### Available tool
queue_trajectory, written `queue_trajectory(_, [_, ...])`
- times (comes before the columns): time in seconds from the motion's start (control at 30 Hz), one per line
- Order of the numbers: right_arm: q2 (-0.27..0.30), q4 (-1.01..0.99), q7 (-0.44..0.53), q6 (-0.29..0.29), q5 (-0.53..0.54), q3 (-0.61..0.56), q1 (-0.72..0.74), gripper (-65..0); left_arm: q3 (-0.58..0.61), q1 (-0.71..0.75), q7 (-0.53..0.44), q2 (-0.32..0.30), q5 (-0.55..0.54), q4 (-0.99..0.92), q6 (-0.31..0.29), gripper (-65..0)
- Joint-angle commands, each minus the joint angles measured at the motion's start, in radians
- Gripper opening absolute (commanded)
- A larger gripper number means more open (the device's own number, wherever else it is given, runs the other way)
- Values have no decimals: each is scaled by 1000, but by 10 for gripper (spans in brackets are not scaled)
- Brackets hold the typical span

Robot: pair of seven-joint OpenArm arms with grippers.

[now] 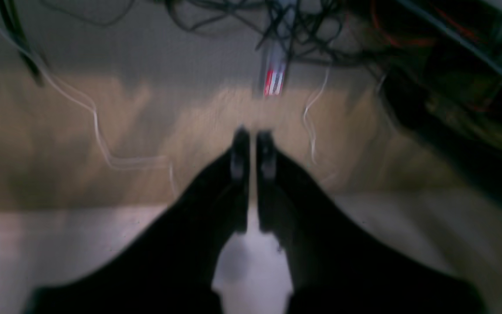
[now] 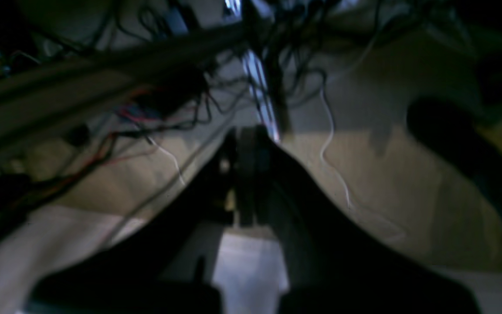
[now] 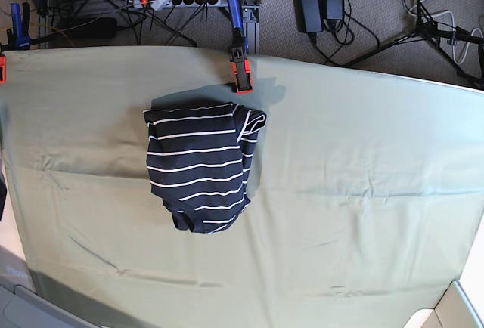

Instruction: Fold the T-shirt properly

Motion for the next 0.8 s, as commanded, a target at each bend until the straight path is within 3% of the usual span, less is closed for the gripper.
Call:
queue_trajectory(0.0, [8,-20,8,40,-18,-13,0,-650,-3,-18,19,-4,0,-38,-4,-620])
queue_trajectory(0.1, [8,-114,8,35,-103,-68,37,-650,-1,-107,50,-4,23,-188,-4,-620])
queue_trajectory(0.27, [8,-278,3,-64,-238,-174,132,-650,48,-257,77,-4,90,-423,-3,-620])
queue_trajectory(0.57, [5,-584,-52,-92,-293,-359,389,-650,245,-515,74,-4,115,-776,-3,-620])
queue_trajectory(0.77, [5,-681,-52,-92,-301,-379,508,-650,281,-614,69,-4,115,-850,-3,-620])
